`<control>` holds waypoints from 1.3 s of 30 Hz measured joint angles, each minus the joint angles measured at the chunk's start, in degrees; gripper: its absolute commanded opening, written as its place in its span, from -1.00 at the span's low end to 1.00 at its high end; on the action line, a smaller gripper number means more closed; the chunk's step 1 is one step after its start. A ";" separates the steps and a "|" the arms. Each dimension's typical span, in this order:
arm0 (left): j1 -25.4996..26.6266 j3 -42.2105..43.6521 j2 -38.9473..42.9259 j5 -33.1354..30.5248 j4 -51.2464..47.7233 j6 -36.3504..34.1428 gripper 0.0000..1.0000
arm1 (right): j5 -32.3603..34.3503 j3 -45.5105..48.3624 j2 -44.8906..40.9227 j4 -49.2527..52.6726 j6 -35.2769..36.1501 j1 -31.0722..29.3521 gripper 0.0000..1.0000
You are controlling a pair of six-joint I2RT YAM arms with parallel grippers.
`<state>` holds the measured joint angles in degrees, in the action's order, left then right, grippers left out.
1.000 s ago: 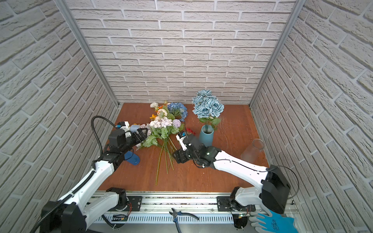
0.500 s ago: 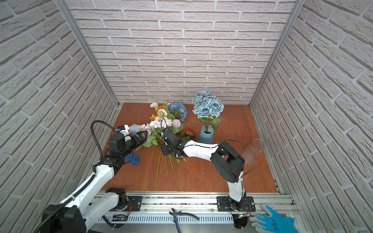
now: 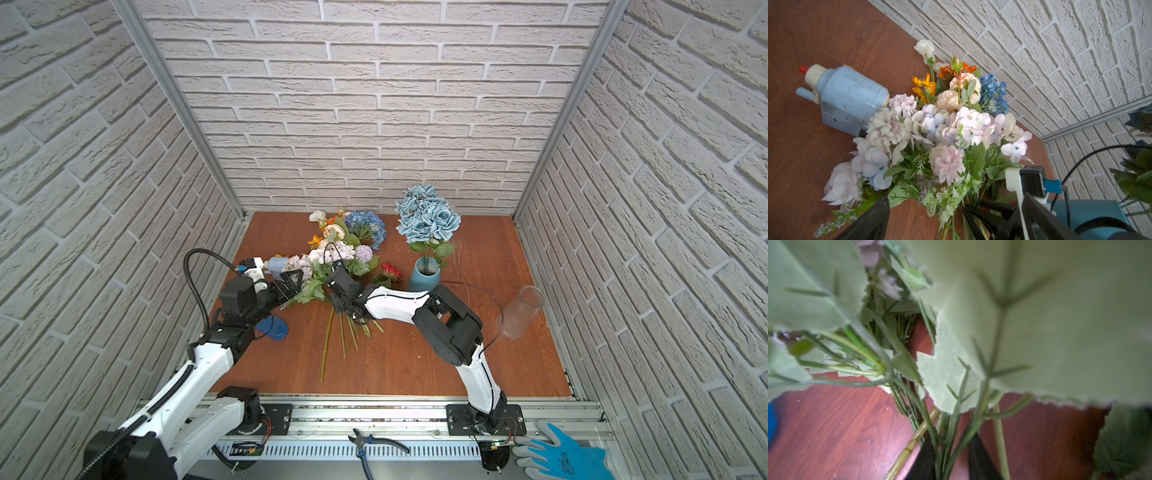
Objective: Arrange the flowers into the vase
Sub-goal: 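Lift the pink and white flowers with the right gripper toward the vase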
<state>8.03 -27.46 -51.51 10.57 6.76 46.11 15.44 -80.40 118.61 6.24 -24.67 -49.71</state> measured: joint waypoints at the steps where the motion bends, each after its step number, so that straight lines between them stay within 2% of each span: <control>1: 0.00 0.00 0.15 -0.02 0.00 0.00 0.97 | 0.20 0.11 -0.07 -0.44 -0.26 0.00 -0.86; 7: -0.02 0.00 0.33 0.00 0.02 0.02 0.97 | -0.55 3.54 -4.42 -2.19 0.02 0.04 -0.89; 15: -0.02 0.00 0.33 -0.02 0.09 0.20 0.97 | -3.85 4.66 -19.06 -1.97 3.34 0.04 -0.88; 28: 0.17 0.00 0.15 2.91 2.73 0.61 0.96 | -2.34 8.15 -33.73 -2.73 10.82 0.04 -0.89; 32: 2.19 0.00 -1.73 5.03 6.69 0.31 0.97 | -2.29 10.25 -41.09 -4.61 14.32 0.07 -0.88; 39: 10.91 -2.10 -8.41 7.19 10.47 -3.15 0.97 | -3.96 16.22 -53.13 -7.67 25.46 1.07 -0.88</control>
<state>18.94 -29.56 -59.92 17.76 17.23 42.96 11.49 -64.18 65.47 -1.43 0.80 -48.64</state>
